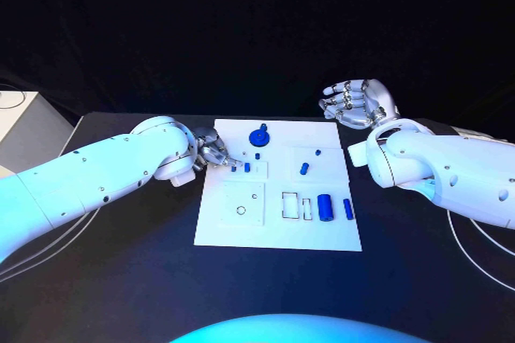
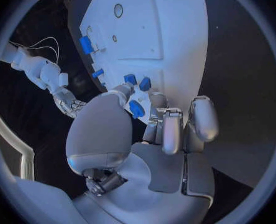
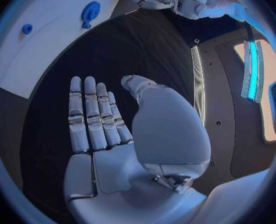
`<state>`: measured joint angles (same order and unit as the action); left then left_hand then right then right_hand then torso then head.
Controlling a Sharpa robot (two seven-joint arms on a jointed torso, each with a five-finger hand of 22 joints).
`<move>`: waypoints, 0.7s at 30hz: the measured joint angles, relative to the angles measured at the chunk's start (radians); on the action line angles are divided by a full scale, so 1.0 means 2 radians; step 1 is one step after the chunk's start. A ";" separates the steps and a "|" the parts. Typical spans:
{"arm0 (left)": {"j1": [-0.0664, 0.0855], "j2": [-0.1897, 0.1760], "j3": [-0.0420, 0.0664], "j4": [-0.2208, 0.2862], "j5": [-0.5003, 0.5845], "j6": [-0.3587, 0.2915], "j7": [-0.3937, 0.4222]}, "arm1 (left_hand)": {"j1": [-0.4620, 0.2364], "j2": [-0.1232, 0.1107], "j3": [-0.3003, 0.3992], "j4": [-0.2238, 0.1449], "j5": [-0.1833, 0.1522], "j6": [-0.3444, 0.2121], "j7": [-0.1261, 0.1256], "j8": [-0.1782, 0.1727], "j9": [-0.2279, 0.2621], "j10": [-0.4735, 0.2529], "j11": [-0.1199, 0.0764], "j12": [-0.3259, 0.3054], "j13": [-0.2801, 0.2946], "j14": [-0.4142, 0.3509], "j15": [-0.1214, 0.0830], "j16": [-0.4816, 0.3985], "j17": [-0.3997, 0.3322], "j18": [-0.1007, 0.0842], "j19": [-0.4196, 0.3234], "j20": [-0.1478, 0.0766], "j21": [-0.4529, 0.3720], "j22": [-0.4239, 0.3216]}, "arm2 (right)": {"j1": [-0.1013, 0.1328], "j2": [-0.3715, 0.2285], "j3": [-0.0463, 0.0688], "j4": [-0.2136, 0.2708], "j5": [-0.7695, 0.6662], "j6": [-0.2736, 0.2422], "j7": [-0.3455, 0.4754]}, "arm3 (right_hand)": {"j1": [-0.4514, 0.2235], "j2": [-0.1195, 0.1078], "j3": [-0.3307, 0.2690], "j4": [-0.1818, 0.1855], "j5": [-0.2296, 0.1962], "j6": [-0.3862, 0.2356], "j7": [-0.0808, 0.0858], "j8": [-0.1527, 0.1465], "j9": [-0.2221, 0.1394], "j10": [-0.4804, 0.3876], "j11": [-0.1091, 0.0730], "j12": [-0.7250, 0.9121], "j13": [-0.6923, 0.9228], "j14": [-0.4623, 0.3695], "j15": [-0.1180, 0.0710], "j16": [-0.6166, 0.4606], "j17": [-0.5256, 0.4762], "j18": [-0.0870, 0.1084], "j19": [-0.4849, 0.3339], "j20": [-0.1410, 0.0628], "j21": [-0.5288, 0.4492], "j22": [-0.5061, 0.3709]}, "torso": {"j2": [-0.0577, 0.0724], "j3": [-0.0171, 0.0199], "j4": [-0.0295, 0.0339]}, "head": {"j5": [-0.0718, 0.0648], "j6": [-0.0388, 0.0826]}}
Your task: Assemble the parts on the task board
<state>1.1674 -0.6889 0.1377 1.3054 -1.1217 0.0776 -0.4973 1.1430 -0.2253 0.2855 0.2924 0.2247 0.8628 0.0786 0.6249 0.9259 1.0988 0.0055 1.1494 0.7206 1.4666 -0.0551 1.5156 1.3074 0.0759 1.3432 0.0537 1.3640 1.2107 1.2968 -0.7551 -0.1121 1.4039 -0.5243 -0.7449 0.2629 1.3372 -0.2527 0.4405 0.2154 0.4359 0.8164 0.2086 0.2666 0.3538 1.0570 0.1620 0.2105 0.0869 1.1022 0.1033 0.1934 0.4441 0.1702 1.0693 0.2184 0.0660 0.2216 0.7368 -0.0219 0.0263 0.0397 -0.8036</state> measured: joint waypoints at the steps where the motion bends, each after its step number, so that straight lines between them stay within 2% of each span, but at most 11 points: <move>1: 0.000 -0.001 0.002 0.001 0.001 -0.001 0.000 | 0.003 0.003 0.000 0.000 0.000 0.000 0.000 0.000 0.000 -0.001 0.001 0.000 -0.002 0.000 0.000 0.000 0.000 0.000 -0.001 0.001 0.000 -0.001 | 0.000 0.000 0.000 0.000 0.000 0.000 0.000 | 0.000 0.000 0.000 0.000 0.000 0.000 0.000 0.000 0.000 0.000 0.000 0.000 0.000 0.000 0.000 0.000 0.000 0.000 0.000 0.000 0.000 0.000 | 0.000 0.0000 0.0000 | 0.000 0.000; 4: -0.001 -0.002 0.007 0.003 0.004 -0.003 0.000 | 0.000 0.005 -0.018 0.001 0.000 -0.011 0.003 0.000 0.000 -0.017 0.004 -0.007 -0.016 -0.001 0.001 -0.003 0.000 0.000 -0.006 0.003 -0.005 -0.006 | 0.000 0.000 0.000 0.000 0.000 0.000 0.000 | 0.000 0.000 0.000 0.000 0.000 0.000 0.000 0.000 0.000 0.000 0.000 0.000 0.000 0.000 0.000 0.000 0.000 0.000 0.000 0.000 0.000 0.000 | 0.000 0.0000 0.0000 | 0.000 0.000; 8: -0.003 -0.003 0.015 0.006 0.012 -0.010 0.003 | -0.005 0.022 -0.058 0.001 -0.004 -0.023 0.008 0.000 -0.007 -0.031 0.009 -0.008 -0.029 0.000 0.005 -0.004 0.000 0.000 -0.011 0.007 -0.009 -0.012 | 0.000 0.000 0.000 0.000 0.000 0.001 0.000 | 0.000 0.000 0.000 0.000 0.002 0.000 0.000 0.000 0.000 0.000 0.000 0.000 0.000 0.000 0.000 0.000 0.000 0.000 0.000 0.000 0.000 -0.001 | 0.000 0.0000 0.0000 | 0.000 0.001; 9: -0.004 -0.004 0.018 0.008 0.015 -0.014 0.006 | -0.003 0.029 -0.068 0.001 -0.004 -0.030 0.010 -0.003 -0.011 -0.046 0.011 -0.016 -0.045 0.000 0.009 -0.012 0.000 0.002 -0.022 0.007 -0.018 -0.025 | 0.000 0.000 0.000 0.000 0.000 0.001 -0.001 | 0.000 0.000 0.000 0.000 0.002 0.000 0.000 0.000 0.000 0.000 0.000 0.000 0.000 0.000 0.000 0.000 0.000 0.000 0.000 0.000 0.000 -0.001 | 0.000 -0.0001 0.0000 | -0.001 0.001; 11: -0.006 -0.006 0.021 0.009 0.021 -0.022 0.012 | 0.008 0.039 -0.075 0.000 -0.004 -0.045 0.016 -0.008 -0.019 -0.068 0.017 -0.025 -0.060 -0.004 0.017 -0.030 0.000 0.016 -0.048 0.012 -0.043 -0.059 | 0.000 0.000 0.000 0.000 0.000 0.001 -0.001 | 0.000 0.000 0.000 0.000 0.002 0.000 0.000 0.000 0.000 0.000 0.000 0.000 0.000 0.000 0.000 0.000 0.000 0.000 0.000 0.000 0.000 -0.001 | 0.000 -0.0001 0.0000 | -0.001 0.001; 12: -0.006 -0.007 0.022 0.009 0.025 -0.028 0.019 | 0.016 0.047 -0.075 0.001 -0.003 -0.052 0.020 -0.009 -0.024 -0.079 0.021 -0.027 -0.064 -0.014 0.021 -0.042 -0.011 0.018 -0.067 0.015 -0.061 -0.084 | 0.000 0.000 0.000 -0.001 0.000 0.001 -0.001 | 0.000 0.000 0.000 0.000 0.002 0.000 0.000 0.000 0.000 0.000 0.000 0.000 0.000 0.000 0.000 0.000 0.000 0.000 0.000 0.000 0.000 -0.001 | 0.000 -0.0001 0.0000 | -0.001 0.001; 13: -0.007 -0.008 0.023 0.009 0.029 -0.033 0.026 | 0.025 0.057 -0.073 0.001 -0.001 -0.059 0.025 -0.009 -0.029 -0.090 0.025 -0.031 -0.068 -0.029 0.024 -0.057 -0.031 0.026 -0.088 0.018 -0.083 -0.112 | 0.000 0.000 0.000 -0.001 0.000 0.001 -0.001 | 0.000 0.000 0.000 0.000 0.002 0.000 0.000 0.000 0.000 0.000 0.000 0.000 0.000 -0.002 0.002 0.000 0.000 0.000 -0.001 -0.001 0.000 -0.001 | 0.000 -0.0001 0.0000 | -0.001 0.001; 15: -0.008 -0.009 0.024 0.010 0.035 -0.044 0.043 | 0.048 0.064 -0.062 0.000 0.002 -0.080 0.035 -0.016 -0.044 -0.120 0.035 -0.043 -0.080 -0.077 0.033 -0.104 -0.100 0.044 -0.148 0.027 -0.150 -0.195 | 0.000 0.000 0.000 -0.001 0.000 0.001 0.000 | -0.002 0.002 0.000 0.000 0.002 0.000 0.000 0.000 0.000 0.000 0.000 0.000 -0.001 -0.002 0.002 0.000 0.000 0.000 -0.002 -0.002 0.000 -0.001 | 0.000 -0.0001 0.0002 | -0.001 0.002; 16: -0.008 -0.009 0.025 0.010 0.038 -0.051 0.057 | 0.067 0.066 -0.053 0.000 0.003 -0.087 0.039 -0.019 -0.053 -0.132 0.039 -0.050 -0.088 -0.094 0.036 -0.121 -0.124 0.047 -0.167 0.031 -0.178 -0.225 | 0.000 0.000 0.000 -0.001 0.000 0.001 0.000 | -0.002 0.002 0.000 0.000 0.002 0.000 0.000 0.000 0.000 0.000 0.000 0.000 0.000 -0.002 0.002 0.000 0.000 0.000 -0.002 -0.002 0.000 -0.001 | -0.001 -0.0001 0.0003 | -0.002 0.003; 18: -0.008 -0.009 0.025 0.011 0.040 -0.062 0.080 | 0.110 0.064 -0.027 -0.005 0.006 -0.091 0.043 -0.023 -0.069 -0.143 0.041 -0.060 -0.099 -0.105 0.039 -0.130 -0.141 0.047 -0.176 0.034 -0.198 -0.246 | 0.000 0.000 0.000 -0.001 0.000 0.001 0.000 | -0.002 0.002 0.000 0.000 0.002 0.000 0.000 0.000 0.000 0.000 0.000 0.000 0.000 -0.002 0.002 0.000 0.000 0.000 -0.002 -0.002 0.000 -0.001 | -0.001 -0.0001 0.0004 | -0.002 0.004; 21: -0.009 -0.007 0.026 0.012 0.038 -0.077 0.120 | 0.181 0.040 0.050 -0.015 0.006 -0.089 0.047 -0.036 -0.106 -0.162 0.047 -0.098 -0.134 -0.151 0.043 -0.162 -0.192 0.047 -0.189 0.037 -0.216 -0.258 | 0.000 0.000 0.000 -0.001 0.000 0.001 0.000 | -0.002 0.002 0.000 0.000 0.002 0.000 0.000 0.000 0.000 0.000 0.000 0.000 0.000 -0.002 0.002 0.000 0.000 0.000 -0.002 -0.002 0.000 -0.002 | -0.001 -0.0002 0.0006 | -0.002 0.006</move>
<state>1.1502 -0.7028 0.1888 1.3284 -1.0452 -0.0755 -0.2573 1.5042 -0.1463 0.3854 0.2622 0.2363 0.6848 0.1723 0.5522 0.7138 0.7751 0.1005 0.9528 0.4529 1.1655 0.0307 1.1921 0.9226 0.1702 0.9656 0.1281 0.9326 0.6952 1.2967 -0.7556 -0.1121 1.4009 -0.5242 -0.7438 0.2625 1.3330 -0.2486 0.4405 0.2154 0.4396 0.8164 0.2086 0.2666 0.3539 1.0570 0.1619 0.2105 0.0860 1.0984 0.1071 0.1935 0.4442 0.1703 1.0656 0.2147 0.0660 0.2185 0.7356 -0.0222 0.0274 0.0352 -0.7919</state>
